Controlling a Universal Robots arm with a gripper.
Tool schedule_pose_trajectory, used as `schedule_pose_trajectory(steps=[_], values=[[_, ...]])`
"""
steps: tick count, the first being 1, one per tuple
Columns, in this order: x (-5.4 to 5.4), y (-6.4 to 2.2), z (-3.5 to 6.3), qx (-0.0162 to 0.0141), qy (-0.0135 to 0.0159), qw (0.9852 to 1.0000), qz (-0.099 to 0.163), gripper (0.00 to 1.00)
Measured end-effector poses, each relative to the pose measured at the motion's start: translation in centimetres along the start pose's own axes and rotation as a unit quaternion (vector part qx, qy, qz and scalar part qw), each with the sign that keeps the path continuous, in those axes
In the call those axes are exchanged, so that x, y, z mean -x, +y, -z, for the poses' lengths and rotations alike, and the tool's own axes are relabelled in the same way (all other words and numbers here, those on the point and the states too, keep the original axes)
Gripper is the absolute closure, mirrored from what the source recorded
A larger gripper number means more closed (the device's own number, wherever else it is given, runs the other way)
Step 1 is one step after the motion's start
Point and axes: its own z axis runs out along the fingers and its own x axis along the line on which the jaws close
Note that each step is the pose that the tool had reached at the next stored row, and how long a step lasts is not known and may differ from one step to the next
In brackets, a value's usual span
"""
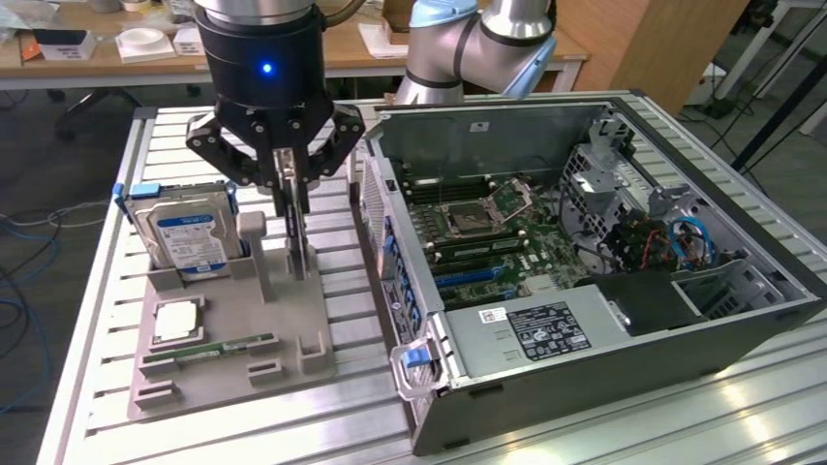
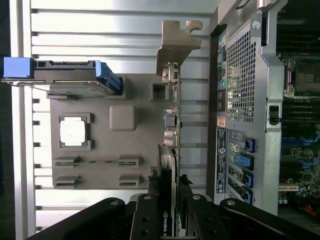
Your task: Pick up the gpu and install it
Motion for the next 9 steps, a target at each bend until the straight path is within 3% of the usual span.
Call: schedule_pose_trajectory(steps=[9], values=[[0.01, 0.0, 0.08, -0.0001, 0.0001, 1.0, 0.0, 0.74]])
